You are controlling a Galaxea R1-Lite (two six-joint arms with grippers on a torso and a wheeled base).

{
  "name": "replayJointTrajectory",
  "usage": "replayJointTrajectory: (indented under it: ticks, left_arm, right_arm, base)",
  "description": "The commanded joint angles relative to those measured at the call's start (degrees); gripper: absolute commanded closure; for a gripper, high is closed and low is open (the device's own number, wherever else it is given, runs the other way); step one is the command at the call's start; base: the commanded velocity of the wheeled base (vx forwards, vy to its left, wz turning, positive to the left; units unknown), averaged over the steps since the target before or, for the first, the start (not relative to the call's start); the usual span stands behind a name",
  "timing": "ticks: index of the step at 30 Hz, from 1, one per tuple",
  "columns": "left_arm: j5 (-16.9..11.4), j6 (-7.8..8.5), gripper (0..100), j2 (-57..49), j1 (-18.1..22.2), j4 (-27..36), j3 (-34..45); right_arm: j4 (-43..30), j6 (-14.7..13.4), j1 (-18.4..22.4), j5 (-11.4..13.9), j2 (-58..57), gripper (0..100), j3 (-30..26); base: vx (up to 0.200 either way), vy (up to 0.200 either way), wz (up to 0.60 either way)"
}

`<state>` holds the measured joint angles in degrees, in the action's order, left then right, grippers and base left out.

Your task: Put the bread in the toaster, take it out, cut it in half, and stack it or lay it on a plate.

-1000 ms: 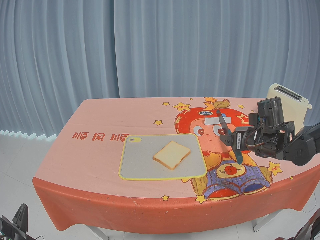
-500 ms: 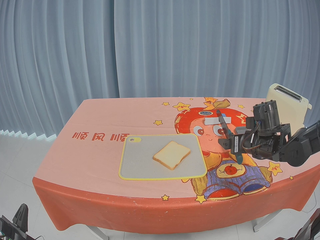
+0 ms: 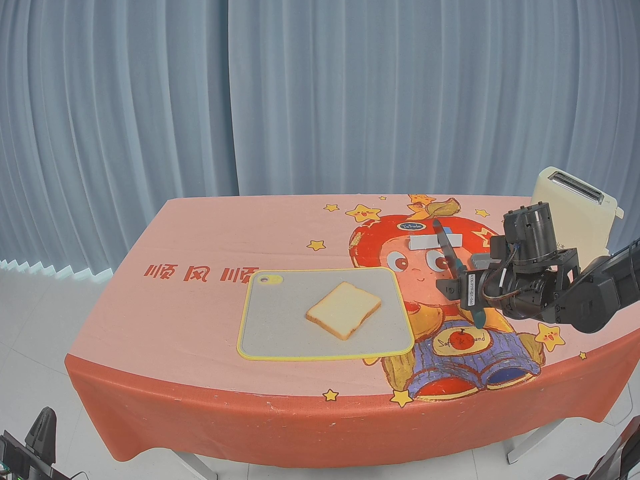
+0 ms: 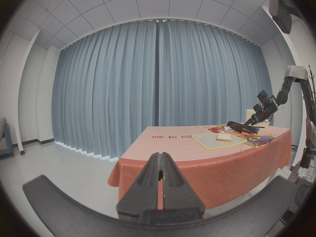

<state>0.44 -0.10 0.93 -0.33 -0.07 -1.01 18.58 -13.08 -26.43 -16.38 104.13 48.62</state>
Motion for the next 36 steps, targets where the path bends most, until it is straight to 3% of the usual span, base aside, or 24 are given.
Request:
replayJointTrajectory:
  ticks: [1, 36]
  left_arm:
    - [0.1, -0.08, 100, -0.2, 0.0, 0.0, 1.0]
    - [0.1, -0.08, 100, -0.2, 0.0, 0.0, 1.0]
  right_arm:
    - [0.1, 0.0, 0.1, -0.1, 0.4, 0, 0.1]
    - [0.0, 0.3, 0.9, -0.7, 1.7, 0, 0.3]
  base:
    - [0.0, 0.0, 0.0]
    - [0.0, 0.0, 0.0]
